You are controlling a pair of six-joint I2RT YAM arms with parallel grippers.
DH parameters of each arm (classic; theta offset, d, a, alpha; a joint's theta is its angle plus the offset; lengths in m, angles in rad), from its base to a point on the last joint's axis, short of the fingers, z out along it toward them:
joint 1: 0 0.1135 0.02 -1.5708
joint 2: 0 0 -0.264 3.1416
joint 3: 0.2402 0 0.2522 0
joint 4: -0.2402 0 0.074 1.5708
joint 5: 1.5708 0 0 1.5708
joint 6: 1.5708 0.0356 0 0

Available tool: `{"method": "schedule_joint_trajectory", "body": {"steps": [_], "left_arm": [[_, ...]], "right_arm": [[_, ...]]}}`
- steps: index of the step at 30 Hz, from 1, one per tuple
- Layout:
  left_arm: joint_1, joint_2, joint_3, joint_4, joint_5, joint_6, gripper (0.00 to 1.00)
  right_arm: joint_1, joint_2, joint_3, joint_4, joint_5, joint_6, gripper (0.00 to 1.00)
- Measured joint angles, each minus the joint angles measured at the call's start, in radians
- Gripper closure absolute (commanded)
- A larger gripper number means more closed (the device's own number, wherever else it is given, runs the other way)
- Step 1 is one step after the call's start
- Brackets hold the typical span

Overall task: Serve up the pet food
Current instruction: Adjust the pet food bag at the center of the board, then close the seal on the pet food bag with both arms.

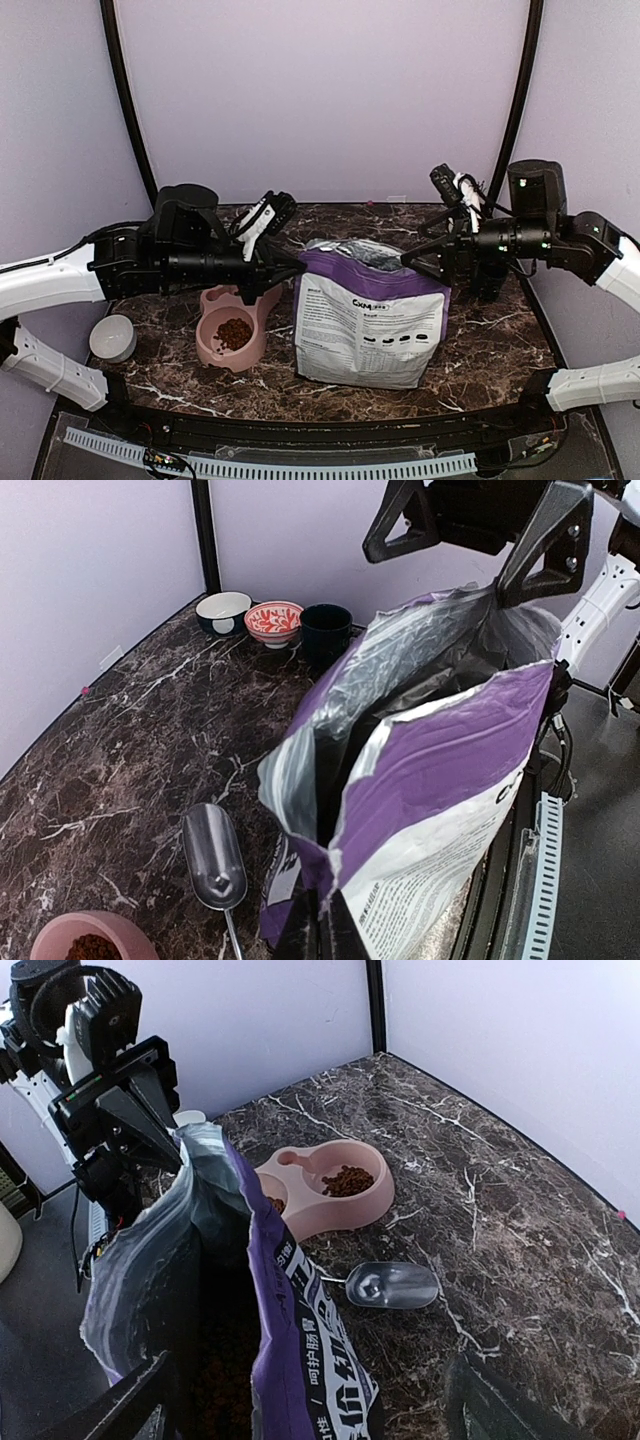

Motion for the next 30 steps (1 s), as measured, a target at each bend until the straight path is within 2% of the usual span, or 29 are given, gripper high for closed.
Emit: {"method": "schedule_joint_trajectory", "body": {"steps": [12,17,30], "left_arm": [[0.015,-0.020,-0.045,0.052,0.068,0.004,0.95],[0.020,-0.021,-0.047,0.064,0.094,0.005,1.00],[0.023,-0.033,-0.071,0.090,0.121,0.011,1.00]], "right_arm": [[0.000,-0.024,-0.105,0.155,-0.069,-0.101,0.10],[0.000,-0.032,-0.129,0.196,-0.084,-0.135,0.11],[0.000,-0.018,-0.146,0.257,-0.114,-0.223,0.10]]}}
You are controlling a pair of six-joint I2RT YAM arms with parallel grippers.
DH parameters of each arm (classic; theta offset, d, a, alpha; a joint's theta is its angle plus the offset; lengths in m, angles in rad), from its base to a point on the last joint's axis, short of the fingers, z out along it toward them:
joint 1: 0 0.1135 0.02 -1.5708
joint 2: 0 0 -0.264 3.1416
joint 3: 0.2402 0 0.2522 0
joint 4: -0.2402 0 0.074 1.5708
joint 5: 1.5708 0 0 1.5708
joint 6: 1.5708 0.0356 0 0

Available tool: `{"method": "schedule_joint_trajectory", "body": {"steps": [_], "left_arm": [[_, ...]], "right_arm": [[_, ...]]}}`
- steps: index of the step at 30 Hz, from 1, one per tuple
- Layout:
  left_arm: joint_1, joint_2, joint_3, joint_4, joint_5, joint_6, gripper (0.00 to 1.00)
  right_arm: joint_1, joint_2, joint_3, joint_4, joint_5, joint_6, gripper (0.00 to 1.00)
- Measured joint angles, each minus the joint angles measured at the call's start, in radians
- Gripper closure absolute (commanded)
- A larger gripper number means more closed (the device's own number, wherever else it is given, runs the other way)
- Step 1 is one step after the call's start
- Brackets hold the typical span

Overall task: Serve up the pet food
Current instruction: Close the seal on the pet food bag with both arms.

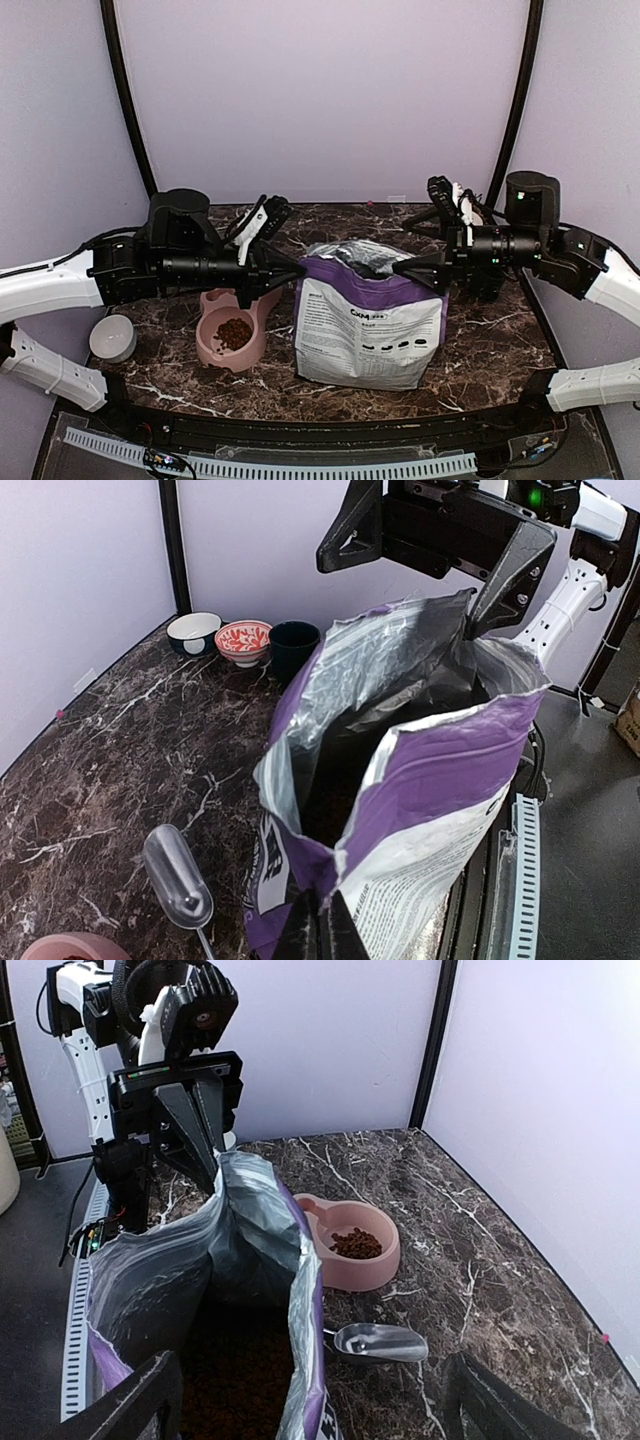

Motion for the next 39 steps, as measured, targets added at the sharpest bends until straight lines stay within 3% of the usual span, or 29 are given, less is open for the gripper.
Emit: {"method": "schedule_joint_trajectory", "body": {"steps": [18,25,32,39], "left_arm": [[0.000,-0.016,-0.024,0.020,0.019,0.000,1.00],[0.000,-0.016,-0.024,0.020,0.011,-0.002,1.00],[0.000,-0.016,-0.024,0.021,-0.004,-0.002,1.00],[0.000,-0.016,-0.024,0.021,-0.004,-0.005,1.00]], "right_arm": [[0.000,0.052,-0.036,0.148,-0.090,-0.039,0.18],[0.000,0.003,-0.072,0.167,-0.105,-0.006,0.15],[0.000,-0.179,-0.111,0.060,-0.101,-0.004,0.16],[0.000,-0.216,-0.178,-0.022,-0.085,0.018,0.22]]}}
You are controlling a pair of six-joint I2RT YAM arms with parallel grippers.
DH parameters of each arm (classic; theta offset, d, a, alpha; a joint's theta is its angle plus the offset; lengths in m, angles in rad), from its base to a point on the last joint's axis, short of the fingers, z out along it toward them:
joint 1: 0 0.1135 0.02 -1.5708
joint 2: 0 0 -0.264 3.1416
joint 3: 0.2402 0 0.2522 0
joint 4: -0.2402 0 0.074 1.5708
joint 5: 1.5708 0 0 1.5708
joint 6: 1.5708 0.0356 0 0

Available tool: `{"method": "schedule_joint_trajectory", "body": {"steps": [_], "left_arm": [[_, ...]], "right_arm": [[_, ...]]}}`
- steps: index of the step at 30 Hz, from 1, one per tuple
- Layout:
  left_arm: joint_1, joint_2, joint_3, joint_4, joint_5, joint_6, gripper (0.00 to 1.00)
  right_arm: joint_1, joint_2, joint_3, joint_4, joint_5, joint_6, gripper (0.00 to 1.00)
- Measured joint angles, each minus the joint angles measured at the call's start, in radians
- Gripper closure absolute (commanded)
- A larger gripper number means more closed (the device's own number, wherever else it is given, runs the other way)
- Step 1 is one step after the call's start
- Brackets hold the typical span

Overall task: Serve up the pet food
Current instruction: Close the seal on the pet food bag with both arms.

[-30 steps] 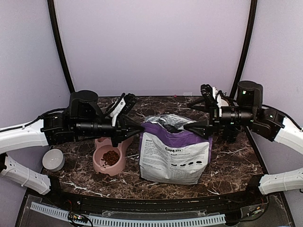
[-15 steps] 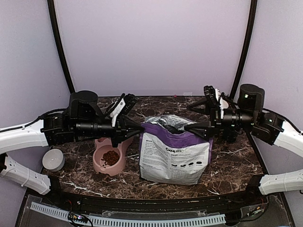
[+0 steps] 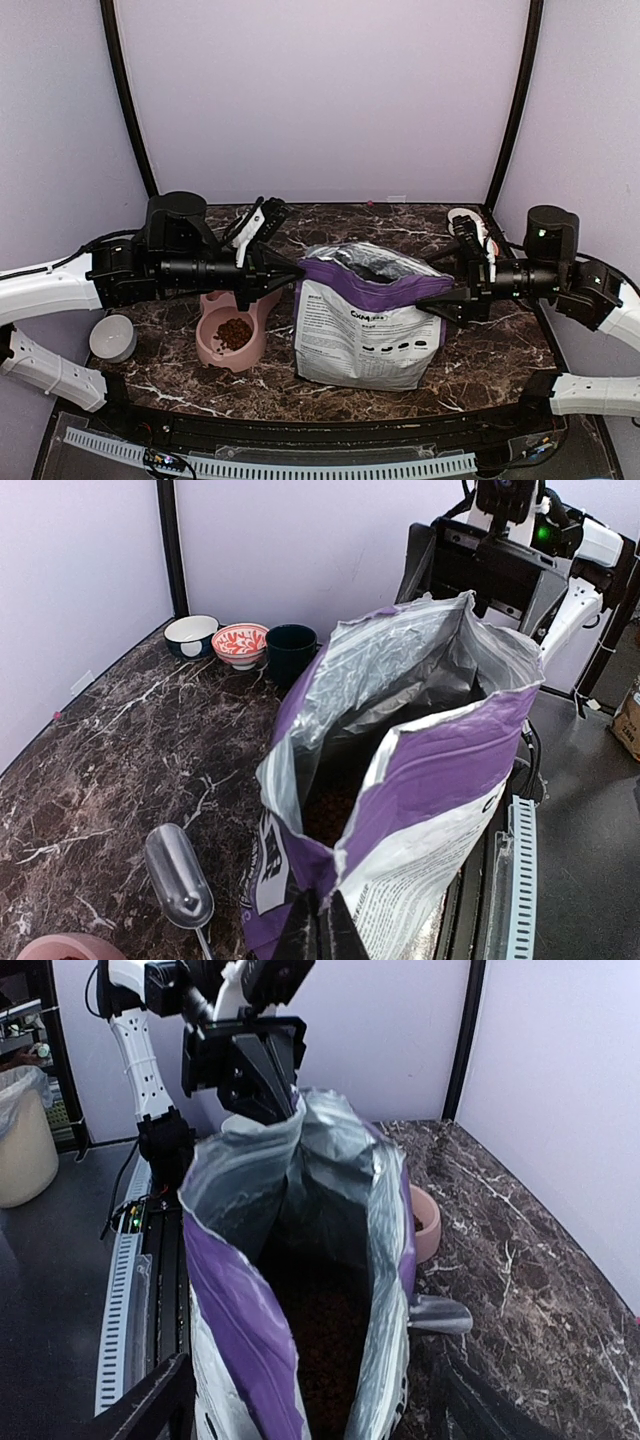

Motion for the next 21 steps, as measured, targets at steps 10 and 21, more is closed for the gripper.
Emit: {"method": "schedule_joint_trajectory", "body": {"steps": [10,21], "left_arm": [[0.000,0.000,0.000,0.000,0.003,-0.011,1.00],[0.000,0.000,0.000,0.000,-0.004,-0.013,1.00]], "right_arm": [[0.000,-0.003,-0.060,-0.012,0.037,0.027,0.53],[0.000,-0.006,-0.060,0.005,0.046,0.038,1.00]]}}
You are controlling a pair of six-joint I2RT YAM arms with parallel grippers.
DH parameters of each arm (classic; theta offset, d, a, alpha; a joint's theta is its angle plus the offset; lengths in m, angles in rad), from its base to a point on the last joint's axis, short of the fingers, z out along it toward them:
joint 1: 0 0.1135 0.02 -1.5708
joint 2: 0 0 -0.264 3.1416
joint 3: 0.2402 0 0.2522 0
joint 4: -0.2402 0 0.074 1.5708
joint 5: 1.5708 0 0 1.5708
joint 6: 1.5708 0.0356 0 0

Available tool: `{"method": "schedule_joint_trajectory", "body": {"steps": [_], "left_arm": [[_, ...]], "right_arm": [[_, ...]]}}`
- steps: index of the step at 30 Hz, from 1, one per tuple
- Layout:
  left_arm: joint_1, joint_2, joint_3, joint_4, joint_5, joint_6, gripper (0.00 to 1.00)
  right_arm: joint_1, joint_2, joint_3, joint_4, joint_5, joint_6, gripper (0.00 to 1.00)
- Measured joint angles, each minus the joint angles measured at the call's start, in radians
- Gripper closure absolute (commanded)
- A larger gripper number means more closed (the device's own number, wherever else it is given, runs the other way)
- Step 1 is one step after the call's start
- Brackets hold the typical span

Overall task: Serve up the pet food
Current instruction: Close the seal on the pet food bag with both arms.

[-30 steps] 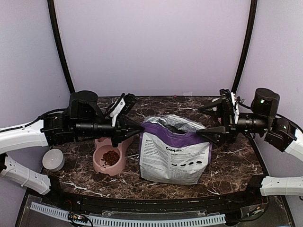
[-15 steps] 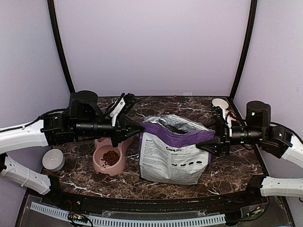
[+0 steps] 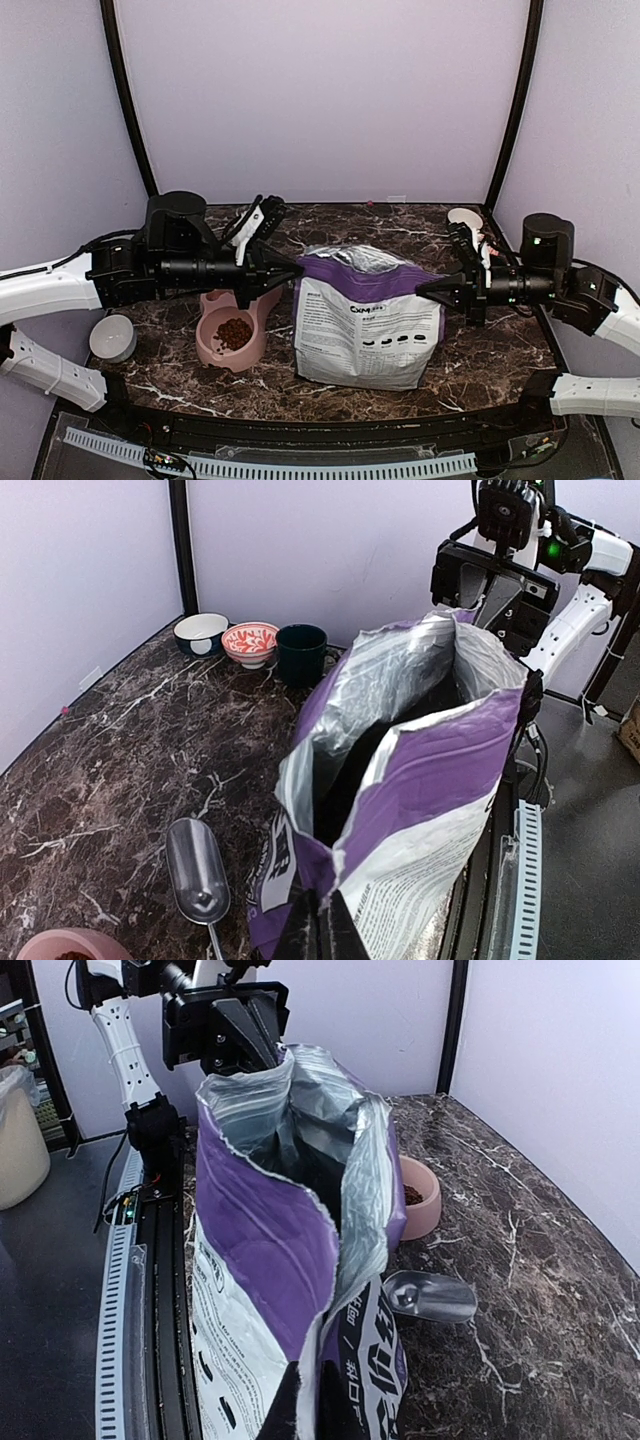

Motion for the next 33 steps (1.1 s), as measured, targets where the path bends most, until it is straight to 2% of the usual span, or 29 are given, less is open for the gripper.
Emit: {"method": "schedule_joint_trajectory", "body": {"steps": [8,14,17,22,29,33], "left_arm": [[0.005,-0.034,0.013,-0.076,-0.080,0.003,1.00],[-0.007,-0.095,-0.027,-0.090,-0.054,0.004,0.99],[-0.008,-0.123,-0.047,-0.089,-0.012,0.014,0.84],[0.026,-0.190,-0.033,-0.082,-0.011,0.054,0.46],[0.034,-0.162,0.014,-0.074,0.061,0.102,0.24],[0.042,-0.143,0.014,-0.076,0.091,0.114,0.23]], "right_arm": [[0.003,-0.038,0.000,-0.018,0.110,0.006,1.00],[0.018,-0.043,0.000,-0.024,0.098,0.010,1.00],[0.020,-0.039,-0.001,-0.023,0.070,0.010,1.00],[0.009,-0.026,0.000,-0.020,0.073,0.008,1.00],[0.004,-0.005,0.007,-0.009,0.069,-0.002,1.00],[0.004,-0.005,0.007,-0.009,0.069,-0.007,1.00]]}}
